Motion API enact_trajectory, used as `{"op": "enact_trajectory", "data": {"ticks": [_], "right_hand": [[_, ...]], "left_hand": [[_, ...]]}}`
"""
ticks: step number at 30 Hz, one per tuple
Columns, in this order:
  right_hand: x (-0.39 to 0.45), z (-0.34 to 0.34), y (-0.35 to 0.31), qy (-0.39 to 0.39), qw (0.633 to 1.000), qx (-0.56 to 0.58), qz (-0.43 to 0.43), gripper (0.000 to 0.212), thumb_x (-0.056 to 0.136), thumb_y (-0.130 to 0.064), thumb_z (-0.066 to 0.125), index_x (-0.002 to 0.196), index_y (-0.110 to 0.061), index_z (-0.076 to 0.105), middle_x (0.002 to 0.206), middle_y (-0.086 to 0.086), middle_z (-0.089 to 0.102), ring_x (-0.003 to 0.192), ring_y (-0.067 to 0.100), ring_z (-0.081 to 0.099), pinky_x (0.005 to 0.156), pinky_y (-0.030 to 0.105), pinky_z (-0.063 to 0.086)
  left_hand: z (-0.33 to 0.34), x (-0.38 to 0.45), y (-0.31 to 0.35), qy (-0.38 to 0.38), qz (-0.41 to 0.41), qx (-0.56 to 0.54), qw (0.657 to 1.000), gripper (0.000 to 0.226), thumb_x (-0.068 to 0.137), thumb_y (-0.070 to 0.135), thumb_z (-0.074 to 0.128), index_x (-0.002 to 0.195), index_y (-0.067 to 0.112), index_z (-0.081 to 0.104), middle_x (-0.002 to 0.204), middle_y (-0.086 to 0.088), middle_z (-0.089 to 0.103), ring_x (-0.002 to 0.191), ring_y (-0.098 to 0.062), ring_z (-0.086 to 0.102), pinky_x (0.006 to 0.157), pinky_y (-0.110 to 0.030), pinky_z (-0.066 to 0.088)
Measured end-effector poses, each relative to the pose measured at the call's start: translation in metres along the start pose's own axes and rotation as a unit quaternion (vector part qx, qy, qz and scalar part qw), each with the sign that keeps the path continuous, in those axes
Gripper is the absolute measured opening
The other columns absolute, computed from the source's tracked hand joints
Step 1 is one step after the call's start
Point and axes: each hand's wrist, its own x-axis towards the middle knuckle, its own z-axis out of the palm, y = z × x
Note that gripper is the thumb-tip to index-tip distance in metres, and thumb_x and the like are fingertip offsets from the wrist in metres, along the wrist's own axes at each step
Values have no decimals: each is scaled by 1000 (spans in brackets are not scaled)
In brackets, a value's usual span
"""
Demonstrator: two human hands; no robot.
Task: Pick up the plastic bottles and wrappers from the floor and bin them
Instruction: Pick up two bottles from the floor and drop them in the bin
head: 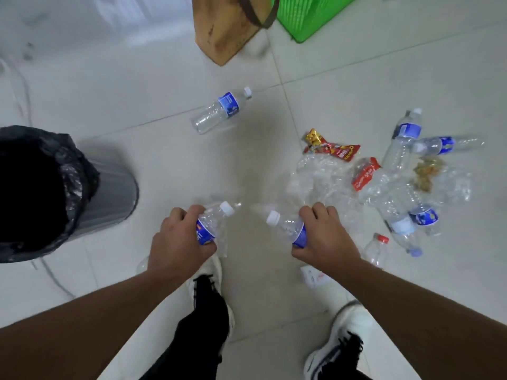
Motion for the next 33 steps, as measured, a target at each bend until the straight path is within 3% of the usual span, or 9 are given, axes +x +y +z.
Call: {"op": "enact_trajectory", "data": {"ticks": [6, 12, 18, 24, 27, 33], "right_hand": [[-76, -125, -67, 27, 998, 25, 58, 70, 67, -44, 84, 124, -21, 52, 113, -2, 45, 101, 17, 32, 80, 32, 40], [-92, -191, -129, 43, 995, 62, 61, 71, 71, -46, 83, 128, -21, 51, 117, 0, 48, 105, 19, 37, 89, 37, 47], [-87, -206, -180, 38, 997, 66, -17, 68, 69, -42, 85, 123, -15, 53, 113, 6, 50, 108, 30, 45, 88, 45, 49], [-102, -209, -238, 36, 995, 69, -70, 69, 68, -41, 88, 121, -17, 50, 109, 4, 48, 103, 29, 44, 77, 40, 44], [-111, -208, -276, 27, 994, 59, -86, 67, 69, -41, 87, 120, -16, 51, 108, 5, 49, 103, 30, 46, 79, 40, 46], [-102, -181, -369, 0, 995, 66, -81, 62, 74, -45, 85, 116, -17, 50, 109, 4, 50, 104, 29, 48, 86, 43, 50]], "left_hand": [[-112, -73, 38, 15, -14, -51, 998, 66, 72, 43, 79, 131, 37, 50, 104, 7, 50, 92, -23, 58, 78, -46, 59], [-186, -125, 30, 60, -47, -57, 995, 62, 74, 45, 75, 129, 38, 47, 105, 10, 47, 94, -19, 55, 78, -41, 56], [-213, -155, -9, 120, -90, -72, 986, 77, 74, 50, 78, 141, 36, 43, 126, 0, 49, 113, -29, 57, 87, -47, 55], [-226, -204, -58, 160, -149, -102, 971, 74, 72, 49, 79, 135, 36, 42, 116, 3, 44, 106, -29, 55, 83, -47, 54], [-233, -220, -87, 166, -174, -118, 963, 72, 73, 47, 80, 133, 36, 41, 113, 5, 43, 105, -27, 55, 81, -44, 52], [-239, -216, -166, 162, -210, -192, 945, 75, 77, 42, 82, 139, 30, 42, 118, -2, 47, 109, -29, 56, 90, -51, 60]]}}
